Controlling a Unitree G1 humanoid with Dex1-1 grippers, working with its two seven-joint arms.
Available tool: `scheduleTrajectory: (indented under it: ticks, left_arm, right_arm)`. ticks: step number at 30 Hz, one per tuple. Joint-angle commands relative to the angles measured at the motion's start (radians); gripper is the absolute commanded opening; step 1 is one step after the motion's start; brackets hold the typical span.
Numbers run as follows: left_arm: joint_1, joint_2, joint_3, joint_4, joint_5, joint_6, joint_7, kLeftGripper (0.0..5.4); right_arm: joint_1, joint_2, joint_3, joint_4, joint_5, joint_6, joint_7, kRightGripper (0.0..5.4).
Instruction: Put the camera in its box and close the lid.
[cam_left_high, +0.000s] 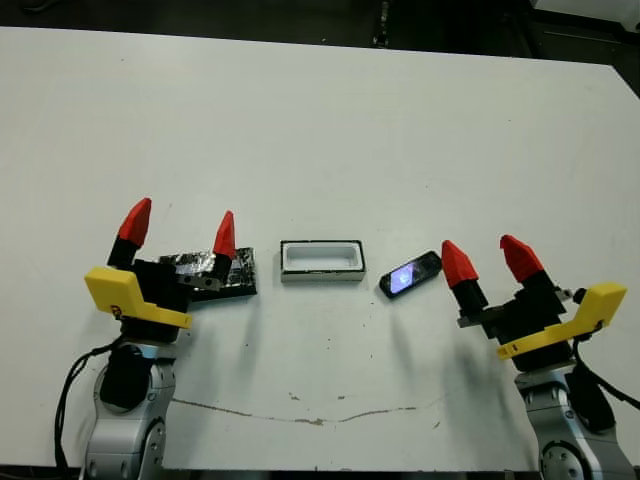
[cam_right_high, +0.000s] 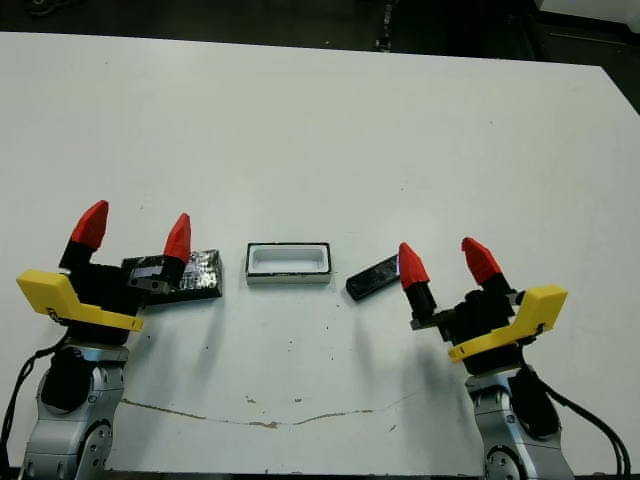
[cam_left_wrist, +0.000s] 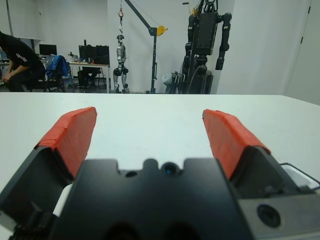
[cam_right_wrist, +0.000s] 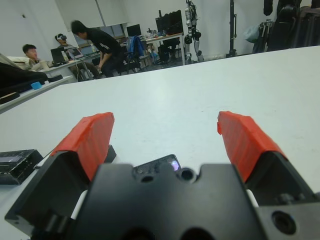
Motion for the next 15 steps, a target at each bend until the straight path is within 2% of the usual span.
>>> scheduleTrajectory:
  ticks: [1, 10, 12, 15]
  left_arm:
    - [0.015, 0.004, -0.001, 0.001, 0.0, 0.007, -0.003, 5.39]
    - [0.019, 0.006, -0.003, -0.001, -0.001, 0.008, -0.008, 5.39]
    - [0.018, 0.006, -0.003, -0.001, 0.003, 0.007, -0.006, 5.39]
    - [0.015, 0.006, -0.002, 0.003, 0.001, 0.005, -0.008, 5.39]
  right_arm:
    - [0.007, -0.016, -0.006, 0.006, -0.002, -0.004, 0.002, 5.38]
    - [0.005, -0.031, -0.003, 0.017, -0.008, -0.008, 0.021, 5.38]
    - [-0.012, -0.061, -0.016, 0.024, -0.02, -0.007, 0.032, 5.38]
    - [-0.091, -0.189, -0.061, 0.072, -0.025, -0.011, 0.127, 5.38]
